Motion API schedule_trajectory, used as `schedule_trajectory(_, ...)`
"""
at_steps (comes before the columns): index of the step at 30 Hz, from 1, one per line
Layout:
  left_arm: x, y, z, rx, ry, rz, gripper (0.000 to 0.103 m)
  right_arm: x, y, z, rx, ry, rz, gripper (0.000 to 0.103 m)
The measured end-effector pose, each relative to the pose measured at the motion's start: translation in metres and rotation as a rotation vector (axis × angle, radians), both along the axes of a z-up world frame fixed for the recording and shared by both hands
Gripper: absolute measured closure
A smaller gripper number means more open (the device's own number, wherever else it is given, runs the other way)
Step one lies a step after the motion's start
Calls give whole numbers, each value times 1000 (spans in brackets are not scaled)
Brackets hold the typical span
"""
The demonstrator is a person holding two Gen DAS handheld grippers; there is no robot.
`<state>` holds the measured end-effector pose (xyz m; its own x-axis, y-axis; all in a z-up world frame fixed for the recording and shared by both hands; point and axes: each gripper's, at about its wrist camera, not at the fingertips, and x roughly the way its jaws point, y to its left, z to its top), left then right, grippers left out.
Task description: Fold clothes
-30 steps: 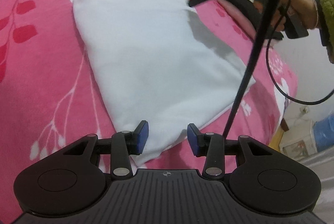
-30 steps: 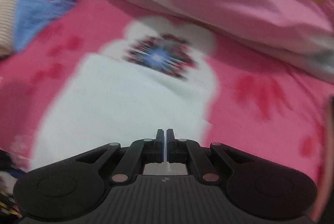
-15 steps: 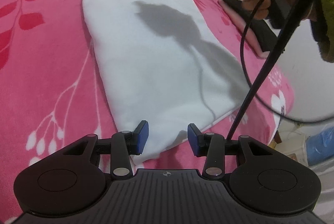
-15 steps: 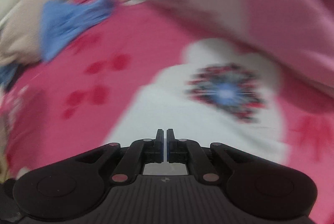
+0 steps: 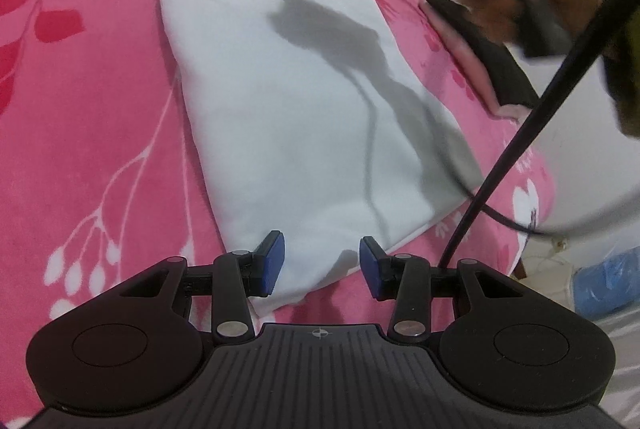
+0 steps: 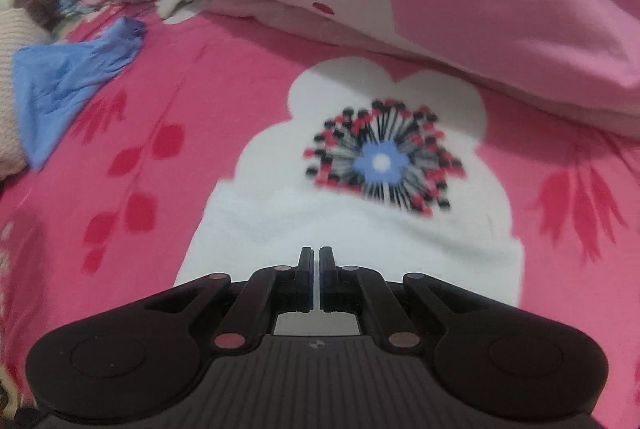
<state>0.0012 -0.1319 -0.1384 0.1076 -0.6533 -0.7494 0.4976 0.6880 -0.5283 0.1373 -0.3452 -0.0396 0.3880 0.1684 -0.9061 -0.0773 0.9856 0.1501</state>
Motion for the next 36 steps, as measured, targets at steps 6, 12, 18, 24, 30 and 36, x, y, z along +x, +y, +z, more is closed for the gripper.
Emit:
schedule_trajectory(6, 4, 0, 0, 4, 11, -21, 61, -46, -28, -20, -93, 128, -84, 102)
schedule_trajectory(12, 15, -3, 1, 14, 78, -13, 61, -84, -52, -16, -137, 138, -231, 102)
schedule_trajectory(18, 29, -18, -1, 56, 193, 21, 61, -99, -16, -3, -29, 36, -101, 102)
schedule_trajectory(24, 36, -33, 2, 150, 236, 16, 60, -128, -11, -28, -39, 67, -97, 102)
schedule_trajectory(30, 36, -48, 7, 227, 237, 22, 59, -168, -22, -31, -93, 150, -111, 102)
schedule_trajectory(36, 30, -59, 8, 276, 225, 20, 57, -169, -17, -18, -69, 102, -119, 102)
